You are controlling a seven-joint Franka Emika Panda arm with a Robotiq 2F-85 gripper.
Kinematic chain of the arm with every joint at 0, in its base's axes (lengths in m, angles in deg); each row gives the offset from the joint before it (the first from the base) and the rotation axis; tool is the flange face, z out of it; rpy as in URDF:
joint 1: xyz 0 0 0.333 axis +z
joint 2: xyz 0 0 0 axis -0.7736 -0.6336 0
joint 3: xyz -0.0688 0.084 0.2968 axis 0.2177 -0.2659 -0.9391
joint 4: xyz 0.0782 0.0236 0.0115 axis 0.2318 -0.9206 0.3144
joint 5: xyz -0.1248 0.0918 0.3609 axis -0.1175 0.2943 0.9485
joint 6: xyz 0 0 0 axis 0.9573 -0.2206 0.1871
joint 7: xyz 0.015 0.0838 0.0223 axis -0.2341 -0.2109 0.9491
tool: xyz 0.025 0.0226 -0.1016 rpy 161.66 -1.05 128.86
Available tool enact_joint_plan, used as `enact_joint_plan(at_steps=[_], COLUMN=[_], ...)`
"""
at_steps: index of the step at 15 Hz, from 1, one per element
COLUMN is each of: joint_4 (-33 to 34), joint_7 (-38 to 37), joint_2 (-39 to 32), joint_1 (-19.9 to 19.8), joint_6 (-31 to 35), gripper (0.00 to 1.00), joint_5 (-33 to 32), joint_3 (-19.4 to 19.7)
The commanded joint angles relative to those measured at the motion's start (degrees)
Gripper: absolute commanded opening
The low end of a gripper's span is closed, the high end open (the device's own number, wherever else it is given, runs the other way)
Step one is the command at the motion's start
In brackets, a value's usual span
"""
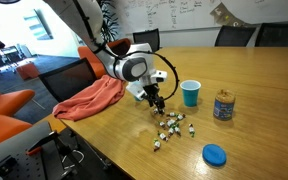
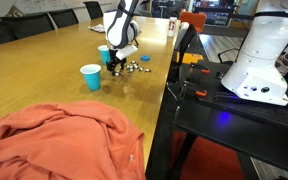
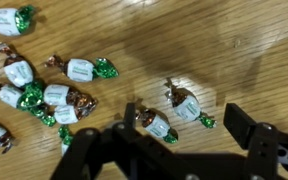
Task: Put one candy in each cup
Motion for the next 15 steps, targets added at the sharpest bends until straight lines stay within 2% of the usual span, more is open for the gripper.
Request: enact_joint_plan(at_steps=[1,8,9,10,12,15], joint_4=[2.8,3.6,3.3,2.8,-0.2,-5.9], joint_7=[-1.8,-1.5,-1.4,-1.4,-2.5,-1.9], joint_2=[-1.8,-2.3,-2.0,-1.5,1.3,8.0], joint_1=[0.8,0.9,0.7,0.7,1.4,-0.7], joint_6=[-2.1,-1.9,-1.7,-1.4,0.8,5.4], gripper=[0.58,0.04,0.02,0.06,0.06,0.06], joint_5=[-0.4,-0.3,-0.3,-0.2,-0.1,1.6], joint_3=[0.7,0.4,0.4,0.4,1.4,0.2])
